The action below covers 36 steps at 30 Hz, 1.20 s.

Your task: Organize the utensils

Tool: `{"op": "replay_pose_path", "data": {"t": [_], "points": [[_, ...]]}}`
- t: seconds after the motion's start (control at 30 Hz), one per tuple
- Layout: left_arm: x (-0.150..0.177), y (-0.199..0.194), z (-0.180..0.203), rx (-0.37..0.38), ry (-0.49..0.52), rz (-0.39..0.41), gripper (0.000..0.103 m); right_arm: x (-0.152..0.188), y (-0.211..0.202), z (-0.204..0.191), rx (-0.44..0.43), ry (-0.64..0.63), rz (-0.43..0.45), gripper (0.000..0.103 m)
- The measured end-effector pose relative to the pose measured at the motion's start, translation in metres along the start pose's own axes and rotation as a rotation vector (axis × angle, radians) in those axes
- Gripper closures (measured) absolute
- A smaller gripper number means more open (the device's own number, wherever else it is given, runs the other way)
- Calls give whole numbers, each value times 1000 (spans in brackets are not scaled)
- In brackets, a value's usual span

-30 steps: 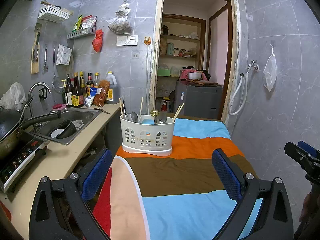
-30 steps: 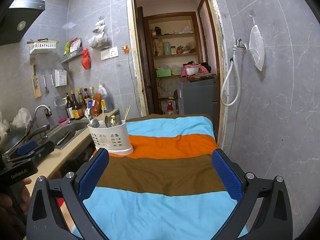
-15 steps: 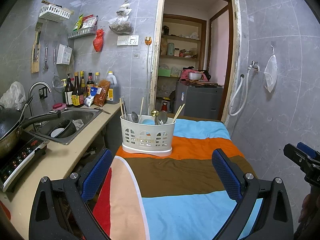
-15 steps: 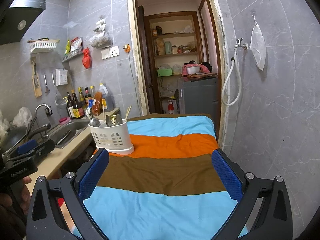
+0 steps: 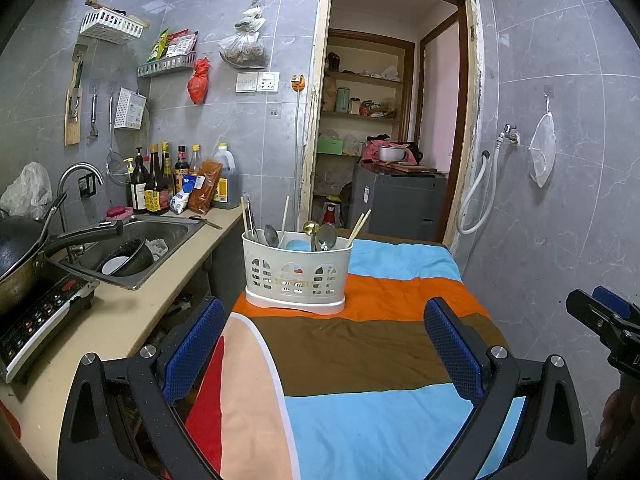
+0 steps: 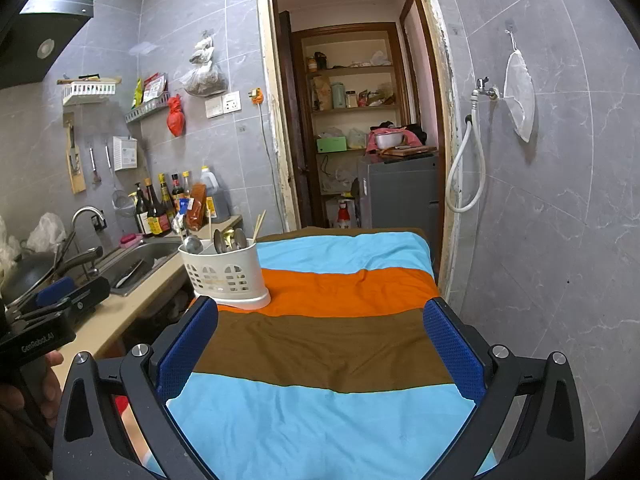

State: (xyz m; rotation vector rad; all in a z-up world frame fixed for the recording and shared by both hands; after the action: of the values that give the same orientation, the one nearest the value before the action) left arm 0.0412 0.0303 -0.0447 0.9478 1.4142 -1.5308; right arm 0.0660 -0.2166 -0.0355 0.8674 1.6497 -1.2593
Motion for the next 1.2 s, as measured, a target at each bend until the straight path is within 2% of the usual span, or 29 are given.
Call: {"op": "replay_pose_path", "data": {"t": [1.2], "points": [[0, 1, 0, 0, -7, -1, 5, 1, 1, -3, 0, -1, -3, 0]]}}
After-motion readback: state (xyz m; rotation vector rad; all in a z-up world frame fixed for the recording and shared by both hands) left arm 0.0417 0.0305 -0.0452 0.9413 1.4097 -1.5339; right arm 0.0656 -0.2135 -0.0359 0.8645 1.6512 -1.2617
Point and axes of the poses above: each gripper's, at about its wrist camera, not at the fingertips, and y roughly the way its jaws point, z to its right, x to its underside, the point moved 2 cm from there along y, roughly the way its jaws point
